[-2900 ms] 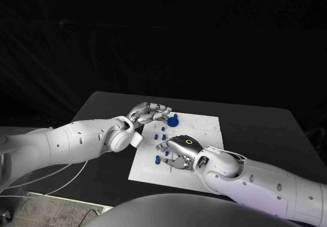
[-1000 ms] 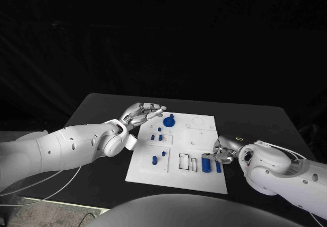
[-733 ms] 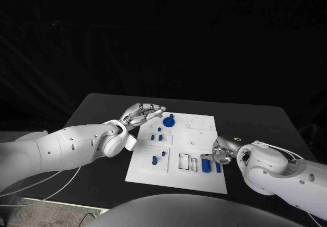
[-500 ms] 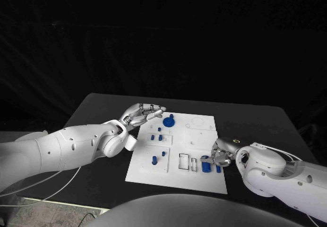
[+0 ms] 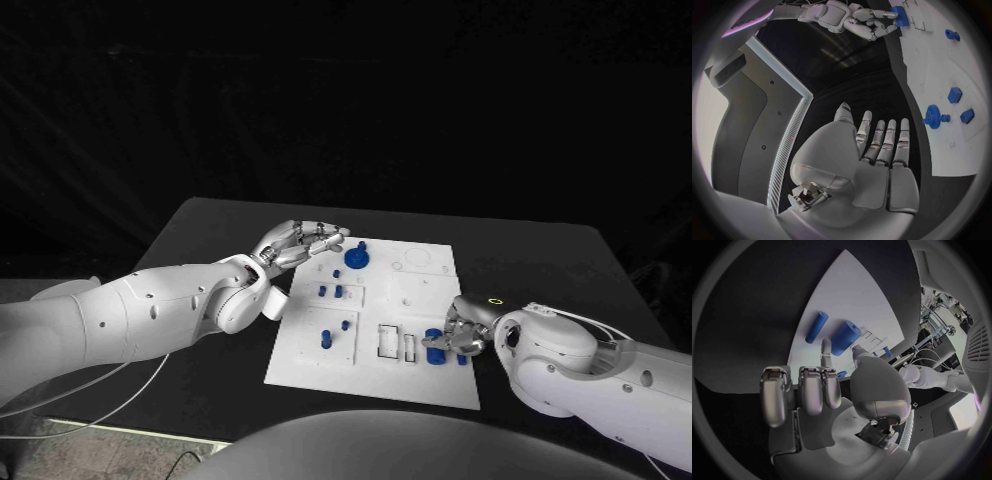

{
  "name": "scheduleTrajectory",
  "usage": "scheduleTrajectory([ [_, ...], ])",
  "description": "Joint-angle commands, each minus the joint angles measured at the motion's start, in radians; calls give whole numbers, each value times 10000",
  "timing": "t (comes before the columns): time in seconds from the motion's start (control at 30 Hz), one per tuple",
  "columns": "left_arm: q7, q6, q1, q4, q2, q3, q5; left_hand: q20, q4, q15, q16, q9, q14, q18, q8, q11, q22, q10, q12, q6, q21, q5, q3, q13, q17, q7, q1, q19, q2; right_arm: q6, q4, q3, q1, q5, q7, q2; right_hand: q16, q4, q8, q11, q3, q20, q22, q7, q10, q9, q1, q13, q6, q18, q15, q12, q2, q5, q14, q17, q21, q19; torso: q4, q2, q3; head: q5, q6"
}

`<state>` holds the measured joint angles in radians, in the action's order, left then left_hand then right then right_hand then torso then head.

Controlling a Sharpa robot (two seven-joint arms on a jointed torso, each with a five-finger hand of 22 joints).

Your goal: Assemble the parts on the task board

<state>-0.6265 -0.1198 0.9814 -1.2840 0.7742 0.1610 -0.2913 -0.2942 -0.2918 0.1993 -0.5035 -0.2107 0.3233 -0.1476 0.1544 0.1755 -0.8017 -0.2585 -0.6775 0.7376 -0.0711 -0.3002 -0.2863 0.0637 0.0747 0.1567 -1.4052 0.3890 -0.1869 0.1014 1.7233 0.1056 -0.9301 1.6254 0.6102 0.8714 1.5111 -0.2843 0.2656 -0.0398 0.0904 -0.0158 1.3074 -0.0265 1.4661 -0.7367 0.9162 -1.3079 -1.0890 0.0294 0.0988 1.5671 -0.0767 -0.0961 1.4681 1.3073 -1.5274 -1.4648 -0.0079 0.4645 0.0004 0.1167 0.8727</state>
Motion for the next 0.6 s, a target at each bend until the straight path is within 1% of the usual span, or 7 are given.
scheduleTrajectory([
  [0.03, 10, 242, -8, -3, -21, -7, -56, 15, 6, 21, -48, 12, 101, -64, 46, 68, 17, -26, 51, -60, -67, -52, -16, -4, -18, 19, -12, 126, -71, -258, -67, 0, 31, 82, 123, -81, -2, 3, -42, -8, 69, 26, 2507, 0, 1047, -28, 96, -2629, -95, -199, -12, 37, 13, -63, 827, 1370, -47, -957, 6, 9, -3, -28, -1],
  [0.13, 29, 266, -10, -1, -24, -7, -63, 16, 8, 34, -55, 14, 114, -62, 49, 71, 22, -26, 51, -61, -80, -56, -17, -3, -23, 17, -19, 164, -73, -299, -151, 0, 50, 67, 124, -169, 0, 39, -57, -20, 88, 35, 2506, 11, 1047, -65, 168, -2629, -124, -198, -1, 37, 6, -127, 826, 1364, -45, -957, -5, 11, 3, -13, -1],
  [0.23, 50, 286, -12, -2, -27, -7, -77, 18, 9, 49, -64, 17, 131, -59, 53, 72, 32, -26, 53, -62, -104, -62, -18, -3, -33, 20, -32, 230, -79, -423, -254, 0, 83, 53, 143, -258, -2, 130, -114, -29, 124, 50, 2505, 18, 1047, -128, 334, -2629, -118, -197, 14, 37, -16, -343, 822, 1345, -43, -956, 19, 8, 5, -45, -1],
  [0.3, 60, 293, -12, 0, -29, -7, -82, 19, 9, 52, -67, 18, 136, -58, 54, 73, 34, -27, 53, -62, -112, -66, -18, -3, -36, 20, -35, 250, -82, -495, -317, 0, 107, 36, 155, -307, -1, 261, -173, -33, 171, 58, 2503, 19, 1047, -193, 527, -2629, -106, -196, 23, 37, -22, -747, 819, 1333, -37, -954, 28, 8, 6, -50, -1],
  [0.4, 76, 306, -12, 0, -26, -7, -87, 20, 9, 57, -71, 19, 144, -57, 56, 73, 37, -28, 53, -62, -121, -70, -17, -3, -39, 21, -40, 276, -86, -659, -452, 0, 146, -44, 180, -398, 1, 575, -270, -33, 280, 72, 2502, 17, 1047, -285, 900, -2629, -59, -195, 26, 37, -53, -1665, 814, 1315, -33, -952, 6, 7, 6, -15, -1],
  [0.5, 94, 322, -13, -2, -23, -7, -89, 21, 7, 65, -75, 21, 153, -56, 59, 81, 43, -29, 53, -62, -137, -79, -14, -3, -45, 16, -45, 317, -99, -793, -580, 0, 175, -363, 192, -449, -1, 775, -350, -33, 384, 77, 2500, 15, 1047, -361, 1086, -2629, -36, -194, 30, 37, -43, -2551, 809, 1295, -30, -950, 12, 9, 7, -6, -1],
  [0.6, 108, 332, -13, -3, -21, -7, -91, 22, 5, 72, -79, 23, 161, -55, 61, 82, 48, -30, 54, -63, -151, -97, -10, -2, -50, 15, -50, 354, -116, -753, -655, 0, 190, -780, 148, -460, 19, 975, -405, -55, 544, 90, 2510, 39, 1047, -438, 1265, -2629, -30, -201, 49, 37, -32, -3470, 814, 1321, -60, -958, 11, 5, 7, 9, -1],
])
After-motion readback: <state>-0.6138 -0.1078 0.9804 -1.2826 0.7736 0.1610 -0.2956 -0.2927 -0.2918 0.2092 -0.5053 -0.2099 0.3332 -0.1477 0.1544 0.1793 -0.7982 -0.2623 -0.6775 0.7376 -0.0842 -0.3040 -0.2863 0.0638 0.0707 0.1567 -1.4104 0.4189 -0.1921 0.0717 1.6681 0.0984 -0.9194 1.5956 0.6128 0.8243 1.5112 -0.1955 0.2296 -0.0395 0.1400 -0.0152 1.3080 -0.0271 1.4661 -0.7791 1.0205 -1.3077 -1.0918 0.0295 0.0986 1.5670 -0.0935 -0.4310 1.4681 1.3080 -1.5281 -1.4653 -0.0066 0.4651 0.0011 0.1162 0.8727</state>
